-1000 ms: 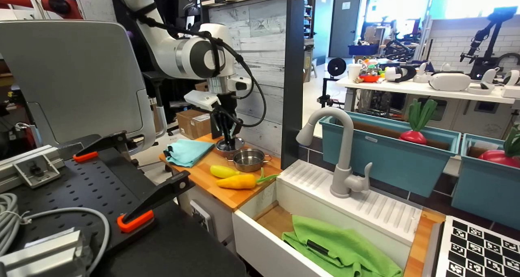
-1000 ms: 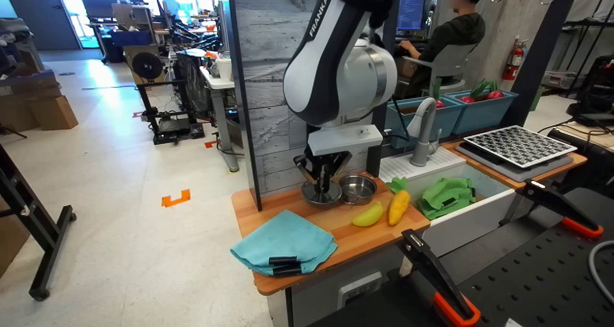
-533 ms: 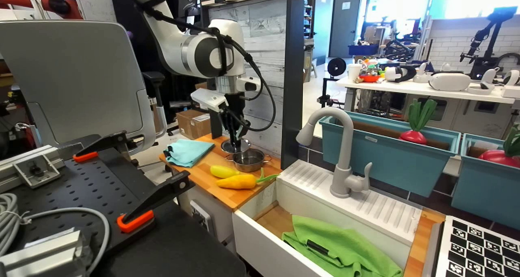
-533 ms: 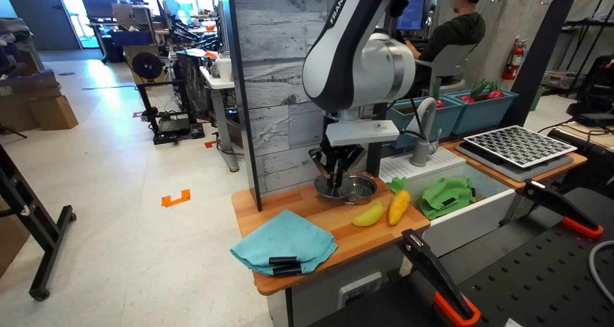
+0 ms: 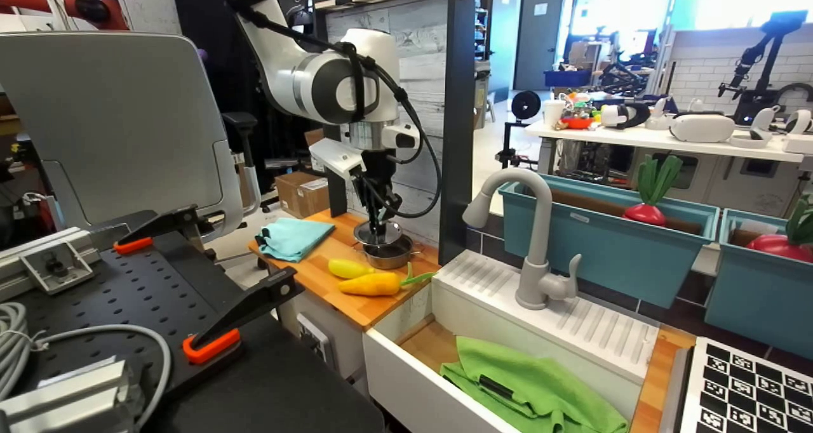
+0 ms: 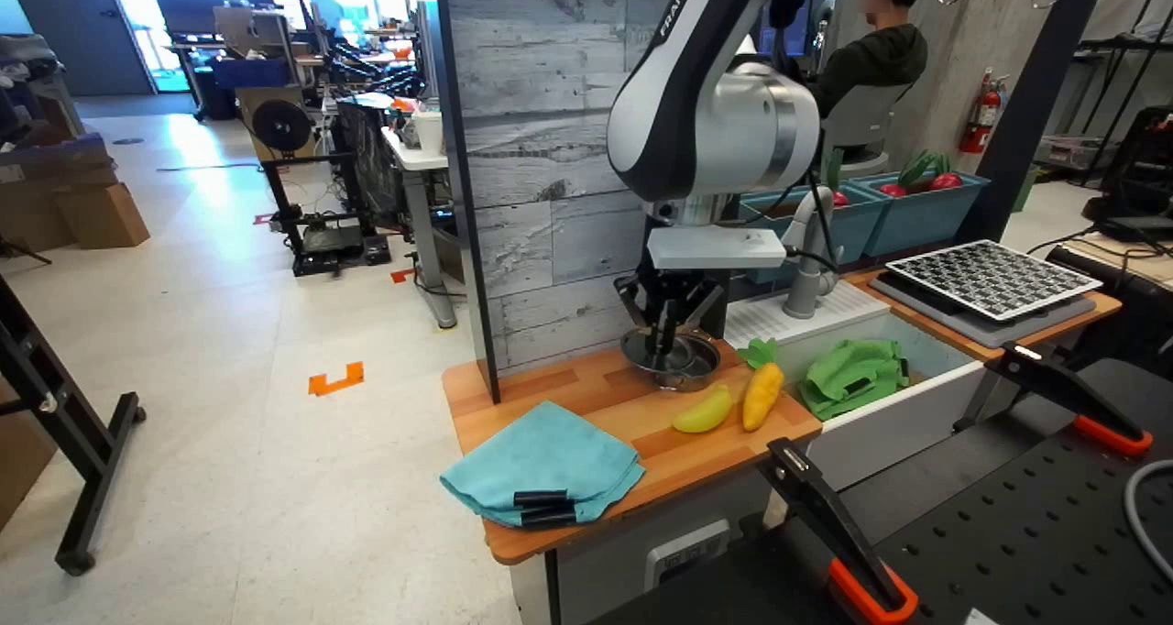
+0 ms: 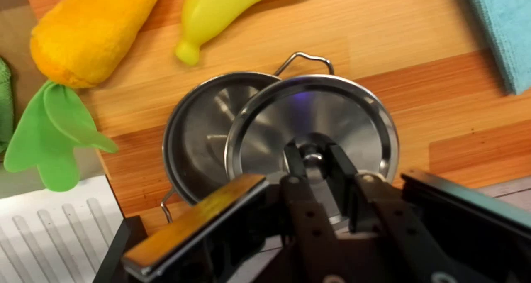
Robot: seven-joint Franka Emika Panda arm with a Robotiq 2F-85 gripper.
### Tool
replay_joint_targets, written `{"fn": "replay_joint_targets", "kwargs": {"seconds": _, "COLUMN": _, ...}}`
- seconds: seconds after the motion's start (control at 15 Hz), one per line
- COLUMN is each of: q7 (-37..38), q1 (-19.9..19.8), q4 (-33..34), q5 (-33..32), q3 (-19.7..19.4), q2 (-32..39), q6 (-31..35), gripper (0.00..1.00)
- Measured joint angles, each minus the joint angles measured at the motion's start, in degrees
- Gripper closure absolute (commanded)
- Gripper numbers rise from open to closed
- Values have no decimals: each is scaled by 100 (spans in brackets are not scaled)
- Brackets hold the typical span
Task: Pick the lid and put it on the pot
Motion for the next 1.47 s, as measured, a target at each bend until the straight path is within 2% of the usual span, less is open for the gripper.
{"fn": "replay_joint_targets", "kwargs": {"seconds": 0.8, "q7": 13, "q1": -254, "q4": 0, "q5": 201, "q3": -46, "q2": 35, "q6": -14, "gripper": 95}}
{"fn": "replay_joint_targets", "kwargs": {"seconds": 1.47, "q7": 34, "q1": -209, "q4": 0, "q5": 201, "q3": -63, "q2": 67, "q6": -114, "gripper": 95}}
